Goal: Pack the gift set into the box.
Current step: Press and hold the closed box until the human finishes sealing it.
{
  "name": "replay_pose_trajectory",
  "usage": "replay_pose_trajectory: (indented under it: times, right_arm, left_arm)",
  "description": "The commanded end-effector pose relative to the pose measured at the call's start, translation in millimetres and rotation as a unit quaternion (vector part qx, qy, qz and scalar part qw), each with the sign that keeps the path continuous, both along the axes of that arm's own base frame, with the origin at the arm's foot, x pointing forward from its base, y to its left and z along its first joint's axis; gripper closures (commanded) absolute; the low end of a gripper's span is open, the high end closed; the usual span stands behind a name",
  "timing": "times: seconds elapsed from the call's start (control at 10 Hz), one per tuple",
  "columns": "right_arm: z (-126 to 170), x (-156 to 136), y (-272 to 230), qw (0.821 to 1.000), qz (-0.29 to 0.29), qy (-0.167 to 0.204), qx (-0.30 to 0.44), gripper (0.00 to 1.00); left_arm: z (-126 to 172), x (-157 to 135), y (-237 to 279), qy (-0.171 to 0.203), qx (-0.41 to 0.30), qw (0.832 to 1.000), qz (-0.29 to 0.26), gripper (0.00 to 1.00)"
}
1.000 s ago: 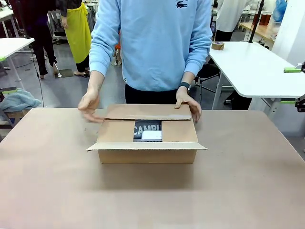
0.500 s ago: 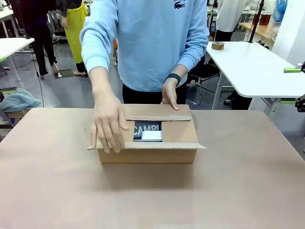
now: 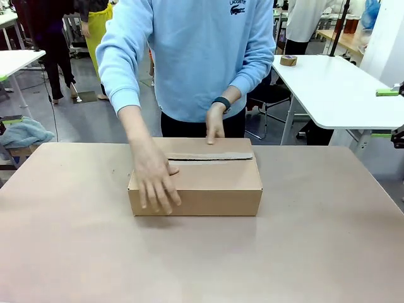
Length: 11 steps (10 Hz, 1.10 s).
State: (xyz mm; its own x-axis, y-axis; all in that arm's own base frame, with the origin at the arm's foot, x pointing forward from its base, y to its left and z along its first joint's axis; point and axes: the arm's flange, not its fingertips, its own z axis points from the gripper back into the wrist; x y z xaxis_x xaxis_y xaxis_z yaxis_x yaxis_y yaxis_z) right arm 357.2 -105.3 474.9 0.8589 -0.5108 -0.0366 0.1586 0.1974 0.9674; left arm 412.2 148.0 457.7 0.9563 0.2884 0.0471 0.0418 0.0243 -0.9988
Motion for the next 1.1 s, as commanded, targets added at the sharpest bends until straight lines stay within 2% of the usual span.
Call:
replay_pose_trajectory:
  times: [0.0,1.0]
  right_arm:
    - [-0.7,1.4,1.8,1.000,-0.001,-0.015,0.006,0.00]
    - [-0.7,1.4,1.8,1.000,-0.001,-0.015,0.006,0.00]
  left_arm:
    - [0.0,-2.7,-1.6,-0.005,0.007,1.000,0.001,0.00]
    - [0.0,-2.7,-1.6,-0.005,0.007,1.000,0.001,0.00]
